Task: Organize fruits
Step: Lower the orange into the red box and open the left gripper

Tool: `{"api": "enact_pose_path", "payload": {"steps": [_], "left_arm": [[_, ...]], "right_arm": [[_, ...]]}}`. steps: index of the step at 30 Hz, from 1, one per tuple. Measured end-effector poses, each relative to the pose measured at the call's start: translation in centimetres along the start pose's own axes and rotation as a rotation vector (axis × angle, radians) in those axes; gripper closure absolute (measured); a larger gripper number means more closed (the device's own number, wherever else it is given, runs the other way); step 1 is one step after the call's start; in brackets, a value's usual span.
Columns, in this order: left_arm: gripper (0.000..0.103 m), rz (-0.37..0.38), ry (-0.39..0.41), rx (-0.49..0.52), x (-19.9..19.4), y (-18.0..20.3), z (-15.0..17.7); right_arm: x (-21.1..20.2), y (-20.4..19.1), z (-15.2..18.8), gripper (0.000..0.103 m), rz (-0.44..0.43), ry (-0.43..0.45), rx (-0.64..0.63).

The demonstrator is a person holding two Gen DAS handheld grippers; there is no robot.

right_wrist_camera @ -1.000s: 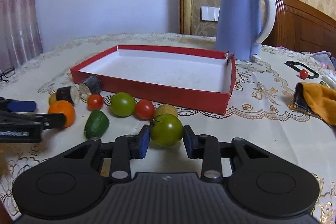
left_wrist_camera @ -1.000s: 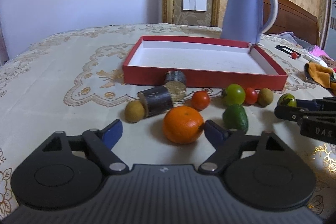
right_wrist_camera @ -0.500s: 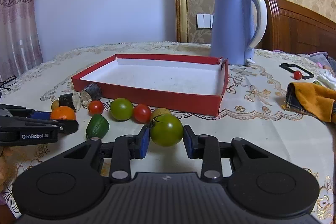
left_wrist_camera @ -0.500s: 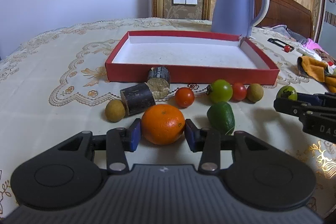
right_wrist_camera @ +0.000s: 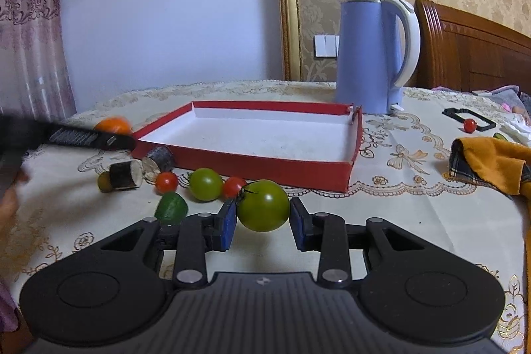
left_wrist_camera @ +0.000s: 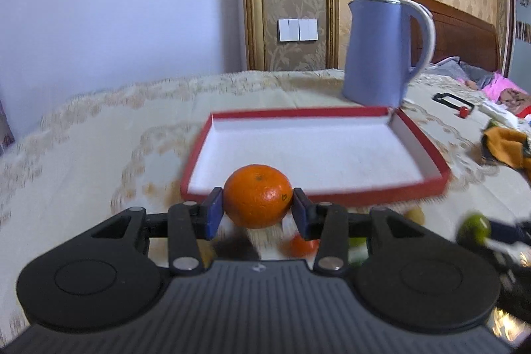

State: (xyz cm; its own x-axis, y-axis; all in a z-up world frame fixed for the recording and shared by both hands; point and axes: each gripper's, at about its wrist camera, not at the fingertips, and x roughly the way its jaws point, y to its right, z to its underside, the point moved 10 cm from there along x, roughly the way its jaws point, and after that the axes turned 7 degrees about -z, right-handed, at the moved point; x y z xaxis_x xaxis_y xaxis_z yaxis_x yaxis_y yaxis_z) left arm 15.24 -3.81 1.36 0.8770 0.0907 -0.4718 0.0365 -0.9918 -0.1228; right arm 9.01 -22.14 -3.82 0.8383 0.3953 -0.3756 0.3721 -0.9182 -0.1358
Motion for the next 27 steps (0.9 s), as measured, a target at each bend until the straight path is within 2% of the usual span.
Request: {"api": "enact_pose_path", "payload": {"steps": [5,13,19,20,21,23,25,27], "left_arm": [[0.063,-0.039,-0.052,-0.002,5.3,0.3,-2.7],[0.063,-0.065,-0.144,0.023,13.1,2.0,-3.9],[0.059,-0.087,-0.159,0.046,15.5,3.2,-3.8],[0.053,-0.091,-0.154,0.044,15.4,3.2,-3.8],[0.043,-0.094,-0.148,0.040,15.2,3.1,-3.8],[0.032,-0.105,-0.123,0.035,14.4,2.8,-4.1],[0.027,-0.122,-0.070,0.052,12.8,2.3,-4.5],[0.016,-0.147,-0.034,0.066,10.9,1.5,-4.5]], "right_arm": [[-0.6,-0.4,-0.3,0.070,-0.011,0.016,-0.003],[-1.0,-0.5,-0.8,0.070,-0.037,0.034,-0.001],[-0.4,-0.1,-0.7,0.070,-0.043,0.023,0.010],[-0.3,0.0,-0.7,0.070,-0.041,0.022,0.013],[-0.2,0.1,-0.7,0.070,-0.043,0.021,0.017],[0.1,0.3,-0.7,0.070,-0.043,0.017,0.017],[0.3,0.3,-0.8,0.070,-0.041,0.017,0.015],[0.5,0.2,-0.9,0.070,-0.043,0.017,0.017]]}}
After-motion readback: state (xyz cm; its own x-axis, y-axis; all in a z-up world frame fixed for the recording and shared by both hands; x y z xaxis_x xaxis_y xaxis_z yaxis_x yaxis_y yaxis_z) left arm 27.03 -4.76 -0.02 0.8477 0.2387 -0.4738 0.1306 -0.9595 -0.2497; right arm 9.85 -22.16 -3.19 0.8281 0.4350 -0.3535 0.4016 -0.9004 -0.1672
